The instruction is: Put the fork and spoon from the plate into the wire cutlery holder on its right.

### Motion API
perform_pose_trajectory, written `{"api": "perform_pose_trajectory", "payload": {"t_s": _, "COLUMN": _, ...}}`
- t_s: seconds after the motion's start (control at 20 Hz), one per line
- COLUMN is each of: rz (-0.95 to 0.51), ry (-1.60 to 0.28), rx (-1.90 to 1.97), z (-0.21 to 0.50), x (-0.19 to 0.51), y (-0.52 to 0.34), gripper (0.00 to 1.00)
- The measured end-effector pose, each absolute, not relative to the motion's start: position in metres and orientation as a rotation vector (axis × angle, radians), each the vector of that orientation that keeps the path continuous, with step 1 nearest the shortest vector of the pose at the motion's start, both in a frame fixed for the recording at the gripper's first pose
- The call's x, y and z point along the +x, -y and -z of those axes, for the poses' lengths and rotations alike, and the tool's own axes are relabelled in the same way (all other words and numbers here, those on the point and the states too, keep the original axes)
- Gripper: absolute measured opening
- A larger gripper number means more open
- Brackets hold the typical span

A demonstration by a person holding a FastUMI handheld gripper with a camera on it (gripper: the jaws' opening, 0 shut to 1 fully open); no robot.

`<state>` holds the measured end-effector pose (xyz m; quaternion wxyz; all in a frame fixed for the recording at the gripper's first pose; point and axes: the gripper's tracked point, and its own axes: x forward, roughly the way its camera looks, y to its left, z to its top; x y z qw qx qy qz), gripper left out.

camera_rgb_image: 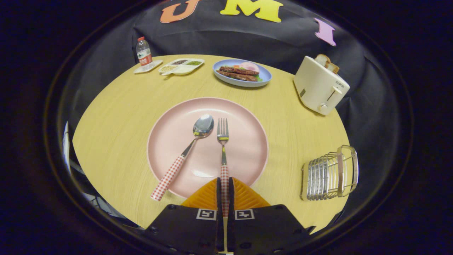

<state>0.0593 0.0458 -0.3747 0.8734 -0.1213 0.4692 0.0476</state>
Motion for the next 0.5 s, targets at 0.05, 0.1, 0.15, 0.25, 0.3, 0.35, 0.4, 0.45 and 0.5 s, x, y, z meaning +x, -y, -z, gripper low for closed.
{"api": "perform_pose_trajectory", "payload": {"t_s": 0.05, "rz": -0.104, "ry": -0.988, "rx": -0.238, "z": 0.367, "x": 0.058, "y": -0.045, "gripper": 0.04}}
{"api": "perform_pose_trajectory", "payload": {"t_s": 0.1, "rz": -0.105, "ry": -0.993, "rx": -0.226, "z": 0.358, "x": 0.057, "y": -0.041, "gripper": 0.04}}
{"api": "perform_pose_trajectory", "payload": {"t_s": 0.15, "rz": -0.102, "ry": -0.998, "rx": -0.215, "z": 0.344, "x": 0.056, "y": -0.035, "gripper": 0.04}}
{"api": "perform_pose_trajectory", "payload": {"t_s": 0.25, "rz": -0.093, "ry": -1.003, "rx": -0.19, "z": 0.311, "x": 0.054, "y": -0.019, "gripper": 0.04}}
{"api": "perform_pose_trajectory", "payload": {"t_s": 0.3, "rz": -0.087, "ry": -1.001, "rx": -0.179, "z": 0.292, "x": 0.053, "y": -0.009, "gripper": 0.04}}
{"api": "perform_pose_trajectory", "payload": {"t_s": 0.35, "rz": -0.076, "ry": -1.001, "rx": -0.171, "z": 0.275, "x": 0.051, "y": 0.005, "gripper": 0.04}}
{"api": "perform_pose_trajectory", "payload": {"t_s": 0.4, "rz": -0.063, "ry": -1.002, "rx": -0.157, "z": 0.259, "x": 0.047, "y": 0.021, "gripper": 0.04}}
{"api": "perform_pose_trajectory", "payload": {"t_s": 0.45, "rz": -0.047, "ry": -1.011, "rx": -0.139, "z": 0.245, "x": 0.043, "y": 0.037, "gripper": 0.04}}
{"api": "perform_pose_trajectory", "payload": {"t_s": 0.5, "rz": -0.029, "ry": -1.024, "rx": -0.118, "z": 0.234, "x": 0.038, "y": 0.054, "gripper": 0.04}}
